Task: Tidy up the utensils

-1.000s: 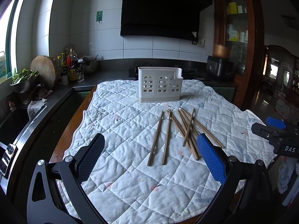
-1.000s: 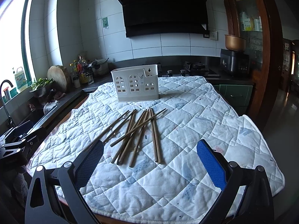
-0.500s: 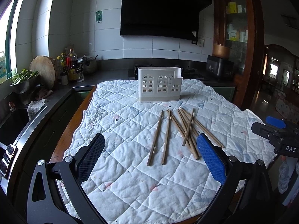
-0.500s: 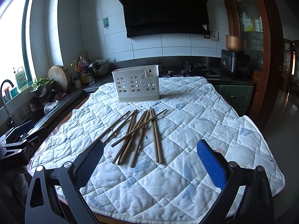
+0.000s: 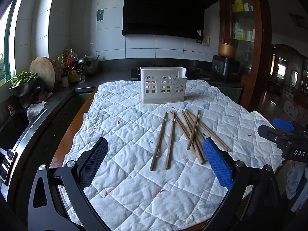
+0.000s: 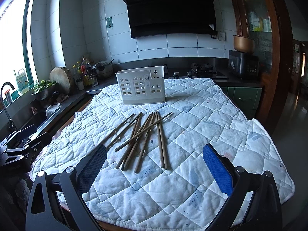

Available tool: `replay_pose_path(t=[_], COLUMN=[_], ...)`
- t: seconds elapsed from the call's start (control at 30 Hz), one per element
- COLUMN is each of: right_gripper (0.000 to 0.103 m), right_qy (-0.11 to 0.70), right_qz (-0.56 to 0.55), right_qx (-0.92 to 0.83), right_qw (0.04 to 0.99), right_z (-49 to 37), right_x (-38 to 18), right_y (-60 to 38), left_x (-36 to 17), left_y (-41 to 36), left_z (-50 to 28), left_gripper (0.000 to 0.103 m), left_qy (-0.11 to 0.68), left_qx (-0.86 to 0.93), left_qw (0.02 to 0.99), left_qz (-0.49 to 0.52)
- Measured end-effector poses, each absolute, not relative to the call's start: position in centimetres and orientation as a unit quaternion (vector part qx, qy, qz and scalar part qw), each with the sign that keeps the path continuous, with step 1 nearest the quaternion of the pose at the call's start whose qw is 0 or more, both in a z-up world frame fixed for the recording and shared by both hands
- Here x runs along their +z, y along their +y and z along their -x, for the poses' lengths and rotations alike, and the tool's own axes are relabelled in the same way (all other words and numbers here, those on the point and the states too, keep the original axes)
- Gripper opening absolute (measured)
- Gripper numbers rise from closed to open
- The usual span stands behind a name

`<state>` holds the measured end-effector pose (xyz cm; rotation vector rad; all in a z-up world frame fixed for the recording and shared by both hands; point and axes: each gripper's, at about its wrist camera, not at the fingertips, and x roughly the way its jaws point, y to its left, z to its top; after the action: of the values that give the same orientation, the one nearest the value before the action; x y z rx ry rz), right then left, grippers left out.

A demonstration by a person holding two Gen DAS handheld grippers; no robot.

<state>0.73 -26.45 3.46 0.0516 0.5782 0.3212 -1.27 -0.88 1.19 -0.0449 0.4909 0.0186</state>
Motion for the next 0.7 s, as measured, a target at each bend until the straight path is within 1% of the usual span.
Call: replay_pose_path(t=[0.7], right_gripper=[0.097], right_qy=[0.292], right_qz=[-0.028], right_qx=[0.165], right_qw=[0.942], right_z=[-2.0], right_x=[2.7], right_y=[-26.2], left_x=[0.1], left_y=[-1.2], left_z=[-0.3], left_gripper=[0.098], left_qy=[0.262], left_qx=[0.009], left_qw=[0.965], left_qz=[0.023])
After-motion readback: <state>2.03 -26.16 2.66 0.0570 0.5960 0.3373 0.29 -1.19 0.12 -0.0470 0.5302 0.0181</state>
